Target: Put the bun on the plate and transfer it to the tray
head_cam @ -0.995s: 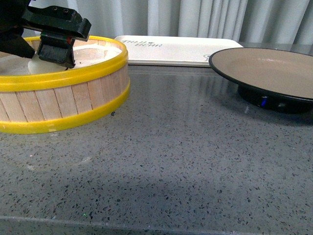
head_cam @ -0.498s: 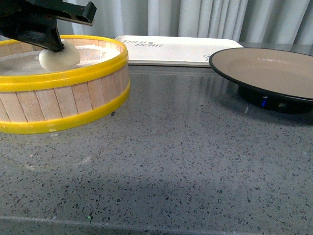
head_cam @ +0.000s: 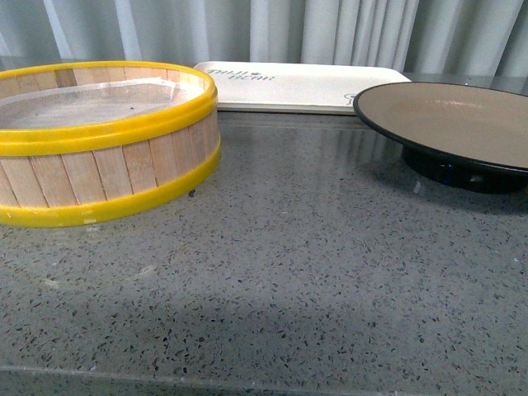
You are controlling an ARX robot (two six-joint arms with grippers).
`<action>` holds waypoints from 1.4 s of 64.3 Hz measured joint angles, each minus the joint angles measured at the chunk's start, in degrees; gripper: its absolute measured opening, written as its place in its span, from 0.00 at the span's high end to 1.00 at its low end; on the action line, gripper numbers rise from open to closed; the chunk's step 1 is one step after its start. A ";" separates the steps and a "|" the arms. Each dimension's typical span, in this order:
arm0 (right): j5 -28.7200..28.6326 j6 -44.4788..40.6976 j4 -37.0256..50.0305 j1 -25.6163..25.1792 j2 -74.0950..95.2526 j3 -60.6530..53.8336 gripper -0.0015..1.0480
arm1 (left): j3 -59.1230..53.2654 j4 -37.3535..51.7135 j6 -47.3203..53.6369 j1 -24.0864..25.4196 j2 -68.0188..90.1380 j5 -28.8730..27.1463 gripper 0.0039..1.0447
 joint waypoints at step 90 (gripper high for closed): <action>0.00 0.00 0.00 0.00 0.00 0.00 0.08 | 22.14 -1.25 1.81 -18.16 31.06 -1.05 0.97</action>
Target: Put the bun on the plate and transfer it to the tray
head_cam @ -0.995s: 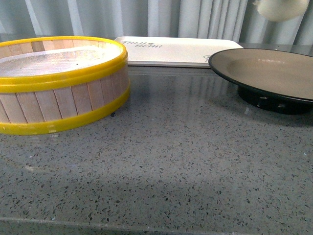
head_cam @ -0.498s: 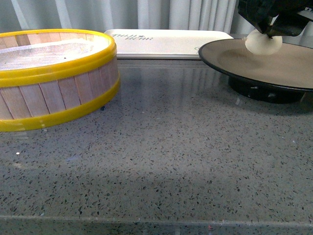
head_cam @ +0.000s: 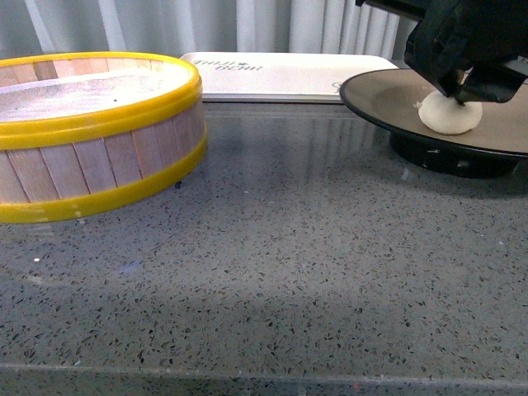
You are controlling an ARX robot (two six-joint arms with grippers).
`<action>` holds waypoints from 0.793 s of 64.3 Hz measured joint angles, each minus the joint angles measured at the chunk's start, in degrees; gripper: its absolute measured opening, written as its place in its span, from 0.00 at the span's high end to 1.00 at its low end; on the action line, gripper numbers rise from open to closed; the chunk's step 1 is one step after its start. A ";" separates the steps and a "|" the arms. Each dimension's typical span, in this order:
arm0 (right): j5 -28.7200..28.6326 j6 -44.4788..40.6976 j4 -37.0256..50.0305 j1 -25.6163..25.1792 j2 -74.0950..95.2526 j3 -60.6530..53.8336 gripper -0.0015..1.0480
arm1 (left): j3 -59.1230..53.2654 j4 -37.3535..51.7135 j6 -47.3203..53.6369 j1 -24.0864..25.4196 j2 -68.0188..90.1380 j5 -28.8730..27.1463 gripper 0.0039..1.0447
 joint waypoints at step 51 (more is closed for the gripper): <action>0.00 0.00 0.00 0.00 0.00 0.00 0.08 | 0.42 1.16 -3.78 0.74 -8.79 2.75 0.07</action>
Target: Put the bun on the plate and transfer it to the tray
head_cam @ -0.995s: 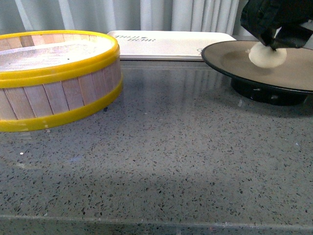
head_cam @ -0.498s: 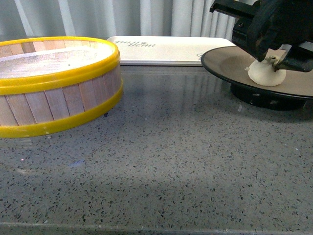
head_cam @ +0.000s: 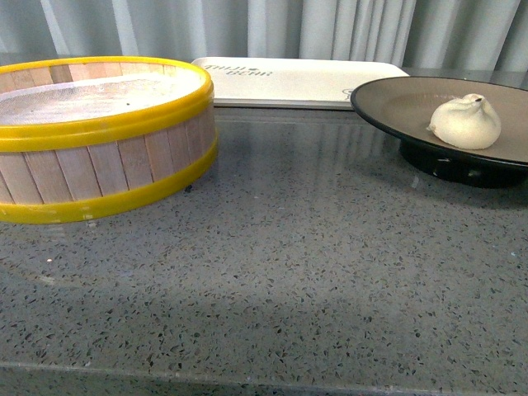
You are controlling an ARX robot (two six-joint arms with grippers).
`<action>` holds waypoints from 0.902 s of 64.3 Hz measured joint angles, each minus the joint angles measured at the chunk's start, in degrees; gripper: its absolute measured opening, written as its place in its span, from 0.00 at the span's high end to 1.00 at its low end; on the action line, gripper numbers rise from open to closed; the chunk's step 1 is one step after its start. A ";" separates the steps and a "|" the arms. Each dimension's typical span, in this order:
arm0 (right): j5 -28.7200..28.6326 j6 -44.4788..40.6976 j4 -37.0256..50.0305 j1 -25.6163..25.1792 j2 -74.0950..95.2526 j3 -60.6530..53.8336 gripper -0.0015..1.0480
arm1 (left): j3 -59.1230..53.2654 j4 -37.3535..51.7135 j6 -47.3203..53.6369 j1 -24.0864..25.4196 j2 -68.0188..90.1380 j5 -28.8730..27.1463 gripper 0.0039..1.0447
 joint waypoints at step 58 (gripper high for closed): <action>-0.02 0.00 0.00 0.00 0.00 0.00 0.08 | -92.41 37.97 -3.17 46.29 -80.26 11.32 0.68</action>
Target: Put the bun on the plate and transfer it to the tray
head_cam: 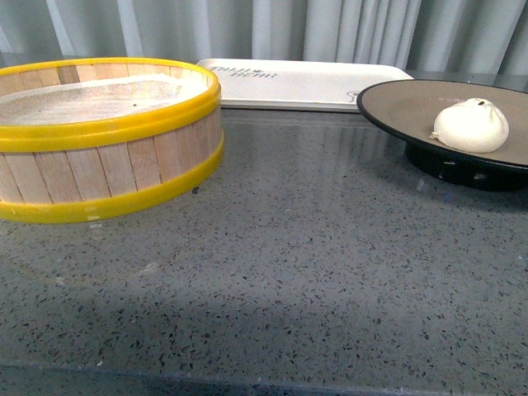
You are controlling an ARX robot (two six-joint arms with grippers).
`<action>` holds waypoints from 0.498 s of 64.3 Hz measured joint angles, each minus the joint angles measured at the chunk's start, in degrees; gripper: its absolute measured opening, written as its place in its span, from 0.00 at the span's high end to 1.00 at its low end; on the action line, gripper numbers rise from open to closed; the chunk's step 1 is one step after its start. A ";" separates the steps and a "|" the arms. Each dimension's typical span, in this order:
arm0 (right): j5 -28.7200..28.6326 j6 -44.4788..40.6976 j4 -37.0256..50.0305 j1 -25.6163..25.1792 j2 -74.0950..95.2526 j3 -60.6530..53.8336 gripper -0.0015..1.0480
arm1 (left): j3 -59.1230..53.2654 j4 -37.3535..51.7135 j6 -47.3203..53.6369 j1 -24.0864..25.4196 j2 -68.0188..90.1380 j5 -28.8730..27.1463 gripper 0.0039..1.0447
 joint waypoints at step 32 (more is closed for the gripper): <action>0.02 0.00 0.00 0.00 0.00 0.00 0.08 | -14.99 3.08 -0.74 0.13 -11.32 0.50 0.96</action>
